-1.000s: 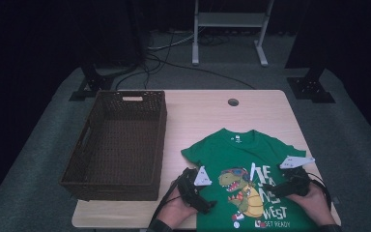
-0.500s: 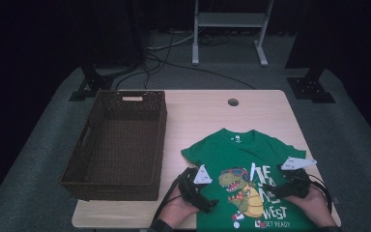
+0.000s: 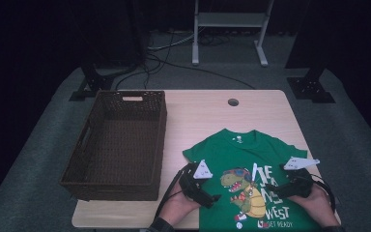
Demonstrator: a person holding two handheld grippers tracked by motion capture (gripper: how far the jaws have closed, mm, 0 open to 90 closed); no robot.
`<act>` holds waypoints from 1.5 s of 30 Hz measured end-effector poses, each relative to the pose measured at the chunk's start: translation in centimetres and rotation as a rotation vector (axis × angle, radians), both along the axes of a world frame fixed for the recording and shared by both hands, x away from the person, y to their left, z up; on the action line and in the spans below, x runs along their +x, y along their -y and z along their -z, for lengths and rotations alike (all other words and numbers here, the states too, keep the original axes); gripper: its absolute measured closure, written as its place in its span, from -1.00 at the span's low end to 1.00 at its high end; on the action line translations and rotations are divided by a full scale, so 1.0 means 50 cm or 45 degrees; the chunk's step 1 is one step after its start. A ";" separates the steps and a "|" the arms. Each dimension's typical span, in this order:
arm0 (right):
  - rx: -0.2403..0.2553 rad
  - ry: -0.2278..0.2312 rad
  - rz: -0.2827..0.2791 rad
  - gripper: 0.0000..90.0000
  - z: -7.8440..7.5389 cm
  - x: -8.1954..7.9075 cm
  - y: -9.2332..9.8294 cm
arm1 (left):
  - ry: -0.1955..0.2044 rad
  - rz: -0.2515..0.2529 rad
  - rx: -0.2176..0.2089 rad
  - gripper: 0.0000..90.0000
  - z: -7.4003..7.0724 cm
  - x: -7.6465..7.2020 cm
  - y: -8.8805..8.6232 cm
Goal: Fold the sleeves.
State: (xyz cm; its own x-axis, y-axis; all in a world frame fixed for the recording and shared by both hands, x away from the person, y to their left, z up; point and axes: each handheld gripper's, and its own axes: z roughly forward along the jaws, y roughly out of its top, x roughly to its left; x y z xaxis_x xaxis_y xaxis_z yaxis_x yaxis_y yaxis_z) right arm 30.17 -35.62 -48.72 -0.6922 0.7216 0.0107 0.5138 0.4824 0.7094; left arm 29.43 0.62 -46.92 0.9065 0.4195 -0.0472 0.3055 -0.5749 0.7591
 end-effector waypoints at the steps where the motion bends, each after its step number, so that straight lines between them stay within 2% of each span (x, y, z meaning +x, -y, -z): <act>1: -0.001 0.001 0.000 -1.00 0.000 0.000 0.002 | -0.007 -0.002 -0.011 -1.00 -0.003 0.003 0.000; 25: -0.002 0.000 0.032 -1.00 0.000 -0.018 0.054 | 0.014 -0.030 -0.029 -1.00 -0.039 0.035 0.007; 30: -0.003 0.001 0.030 -1.00 0.000 -0.020 0.057 | 0.020 -0.044 -0.045 -1.00 -0.047 0.043 0.007; 45: -0.002 0.000 0.033 -1.00 0.000 -0.020 0.059 | 0.047 -0.080 -0.038 -1.00 -0.078 0.075 0.005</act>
State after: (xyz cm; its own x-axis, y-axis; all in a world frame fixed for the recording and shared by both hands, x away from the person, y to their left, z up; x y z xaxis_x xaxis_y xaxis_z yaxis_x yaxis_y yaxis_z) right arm 29.16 -38.56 -48.74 -0.6734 0.7392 0.0093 0.5260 0.4703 0.7086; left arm 33.20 0.35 -43.01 0.8798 0.4745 -0.0277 0.3119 -0.5322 0.7871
